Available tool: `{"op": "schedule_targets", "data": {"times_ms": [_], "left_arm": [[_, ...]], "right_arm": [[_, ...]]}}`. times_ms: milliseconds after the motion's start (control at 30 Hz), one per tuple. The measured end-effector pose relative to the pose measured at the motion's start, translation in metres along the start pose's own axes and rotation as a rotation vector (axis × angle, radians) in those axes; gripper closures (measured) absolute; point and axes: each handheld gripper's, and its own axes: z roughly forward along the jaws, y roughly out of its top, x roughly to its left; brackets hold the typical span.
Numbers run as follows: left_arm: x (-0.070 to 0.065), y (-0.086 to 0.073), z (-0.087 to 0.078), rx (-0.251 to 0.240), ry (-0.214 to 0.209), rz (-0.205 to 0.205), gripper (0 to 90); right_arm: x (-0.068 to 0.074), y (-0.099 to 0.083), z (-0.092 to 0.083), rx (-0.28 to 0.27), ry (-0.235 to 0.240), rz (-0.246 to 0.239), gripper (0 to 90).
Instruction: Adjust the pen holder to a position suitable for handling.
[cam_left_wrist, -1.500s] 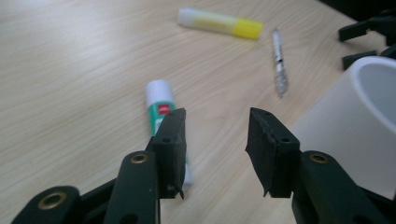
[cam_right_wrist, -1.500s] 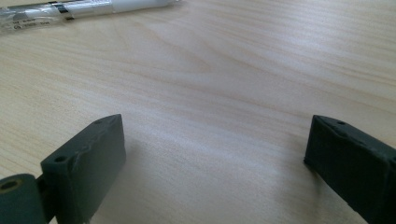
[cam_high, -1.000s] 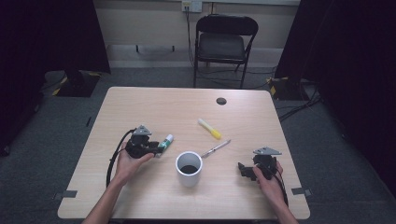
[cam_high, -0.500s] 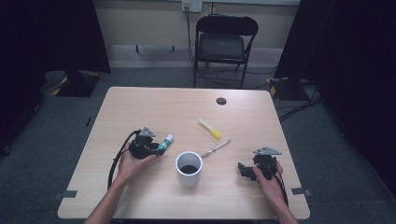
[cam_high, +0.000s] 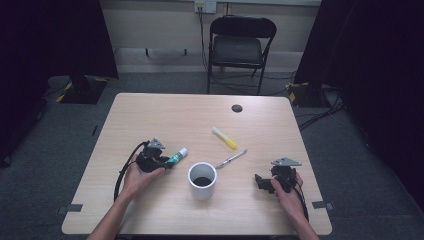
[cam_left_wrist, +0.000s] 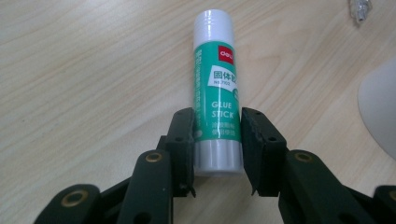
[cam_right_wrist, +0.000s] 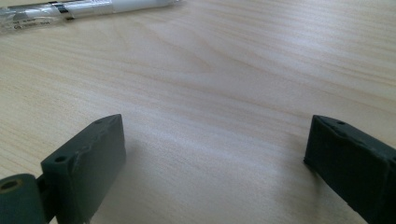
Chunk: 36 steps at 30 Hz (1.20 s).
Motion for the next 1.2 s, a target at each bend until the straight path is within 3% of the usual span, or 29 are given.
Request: {"op": "schedule_targets", "data": {"times_ms": [33,67,167,233,300,433,767,867,1033,1200], "left_arm": [[0.000,-0.002,-0.001,-0.018,0.002,-0.017,66.0],[0.001,-0.003,-0.003,0.003,-0.005,-0.006,66.0],[0.002,-0.010,-0.007,-0.005,-0.015,0.004,66.0],[0.000,-0.011,-0.009,-0.004,-0.019,-0.011,66.0],[-0.002,-0.013,-0.011,0.011,-0.017,0.005,66.0],[-0.005,-0.019,-0.017,0.018,-0.041,0.007,65.9],[-0.013,-0.033,-0.030,0.042,-0.053,0.019,65.7],[-0.019,-0.031,-0.029,0.063,-0.051,0.019,65.1],[-0.022,-0.024,-0.022,0.052,-0.052,0.030,57.8],[-0.026,-0.005,-0.016,0.043,-0.048,0.053,57.3]], "right_arm": [[0.000,0.000,0.000,0.000,0.000,0.000,4.1],[0.000,0.000,0.000,0.000,0.000,0.000,4.1],[0.000,0.000,0.000,0.000,0.000,0.000,4.1],[0.000,0.000,0.000,0.000,0.000,0.000,4.1],[0.000,0.000,0.000,0.000,0.000,0.000,4.1],[0.000,0.000,0.000,0.000,0.000,0.000,4.1],[0.000,0.000,0.000,0.000,0.000,0.000,4.1],[0.000,0.000,0.000,0.000,0.000,0.000,4.1],[0.000,0.000,0.000,0.000,0.000,0.000,4.1],[0.000,0.000,0.000,0.000,0.000,0.000,4.1]]}}
